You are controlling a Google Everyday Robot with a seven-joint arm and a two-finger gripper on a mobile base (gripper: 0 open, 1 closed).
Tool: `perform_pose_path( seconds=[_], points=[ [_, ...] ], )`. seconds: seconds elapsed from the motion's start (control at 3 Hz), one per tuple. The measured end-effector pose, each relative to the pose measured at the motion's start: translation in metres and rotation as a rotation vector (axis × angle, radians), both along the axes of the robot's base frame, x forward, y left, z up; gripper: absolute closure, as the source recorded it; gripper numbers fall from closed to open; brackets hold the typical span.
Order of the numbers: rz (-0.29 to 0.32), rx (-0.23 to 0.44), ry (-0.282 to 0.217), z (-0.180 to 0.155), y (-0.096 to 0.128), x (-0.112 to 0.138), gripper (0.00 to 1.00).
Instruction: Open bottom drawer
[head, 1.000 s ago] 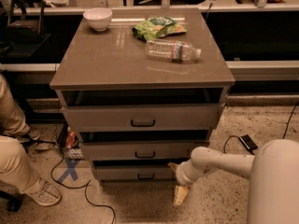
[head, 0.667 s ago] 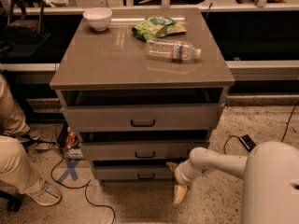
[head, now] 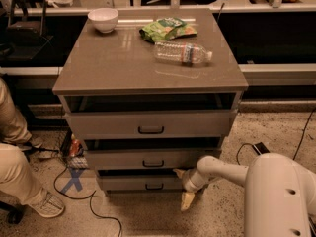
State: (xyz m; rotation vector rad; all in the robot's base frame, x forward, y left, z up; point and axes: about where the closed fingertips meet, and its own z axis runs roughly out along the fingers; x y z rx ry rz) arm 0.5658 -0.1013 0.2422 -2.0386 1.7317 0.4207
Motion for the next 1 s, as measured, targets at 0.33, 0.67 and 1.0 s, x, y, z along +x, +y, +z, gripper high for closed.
perform_pose_path(
  seconds=[0.33, 0.67, 1.0],
  points=[
    [-0.039, -0.035, -0.023, -0.026, 0.005, 0.020, 0.00],
    [-0.085, -0.057, -0.022, -0.044, 0.004, 0.031, 0.00],
    [-0.143, -0.111, -0.011, -0.067, -0.004, 0.034, 0.18]
  ],
)
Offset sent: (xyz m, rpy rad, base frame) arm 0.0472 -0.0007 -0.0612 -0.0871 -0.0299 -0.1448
